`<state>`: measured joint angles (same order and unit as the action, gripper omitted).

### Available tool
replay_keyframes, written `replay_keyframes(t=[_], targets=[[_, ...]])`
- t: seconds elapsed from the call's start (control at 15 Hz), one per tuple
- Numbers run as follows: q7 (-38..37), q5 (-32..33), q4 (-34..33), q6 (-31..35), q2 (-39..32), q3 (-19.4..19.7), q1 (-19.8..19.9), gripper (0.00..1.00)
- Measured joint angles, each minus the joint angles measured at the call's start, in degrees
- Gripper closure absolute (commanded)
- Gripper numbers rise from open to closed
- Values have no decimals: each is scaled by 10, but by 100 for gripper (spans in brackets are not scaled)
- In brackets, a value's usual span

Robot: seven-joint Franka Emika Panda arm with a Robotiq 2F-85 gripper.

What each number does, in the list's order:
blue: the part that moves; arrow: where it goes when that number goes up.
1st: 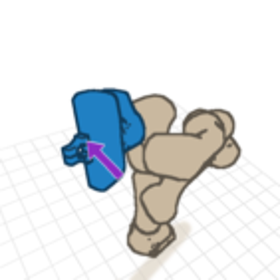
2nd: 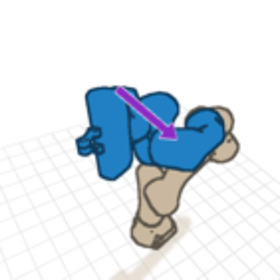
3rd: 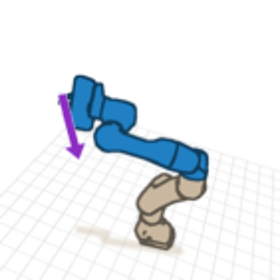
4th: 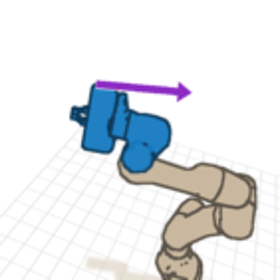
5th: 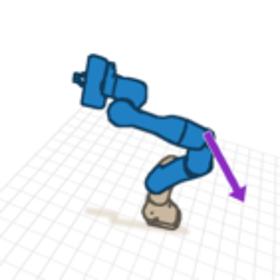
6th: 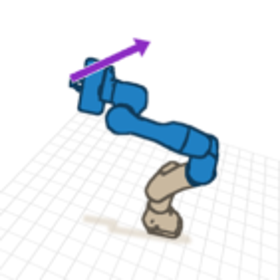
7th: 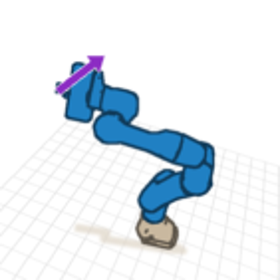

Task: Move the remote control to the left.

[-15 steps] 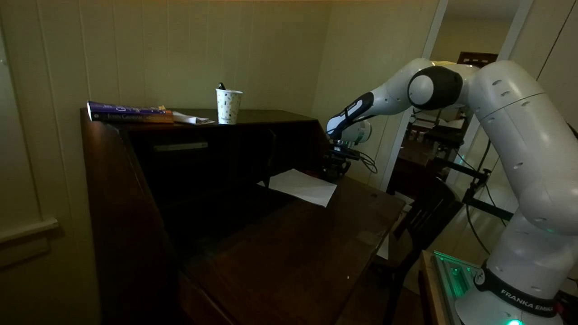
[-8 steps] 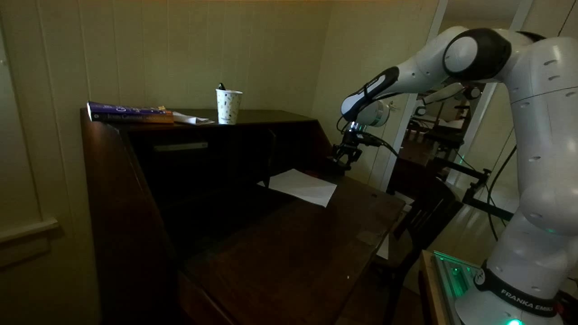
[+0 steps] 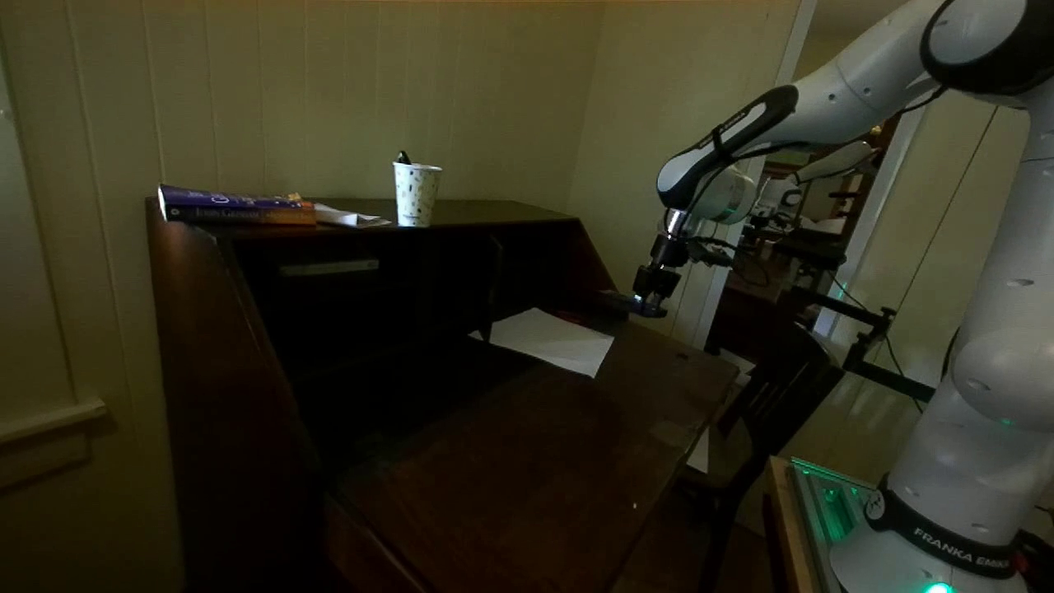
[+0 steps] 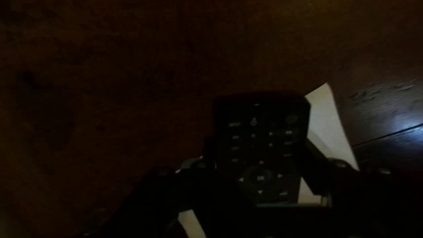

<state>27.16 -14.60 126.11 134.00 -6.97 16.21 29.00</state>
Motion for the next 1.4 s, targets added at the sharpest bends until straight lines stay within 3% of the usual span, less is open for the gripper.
replay_keyframes(t=[0.2,0.27,0.53,1.07,1.4], targets=[[-1,0,11,0,11,5,-10,38],[-1,0,9,1,6,8,-10,63],[8,24,8,1,-1,10,-21,63],[14,119,14,2,-8,-61,-139,63],[134,124,13,38,-35,-80,-150,63]])
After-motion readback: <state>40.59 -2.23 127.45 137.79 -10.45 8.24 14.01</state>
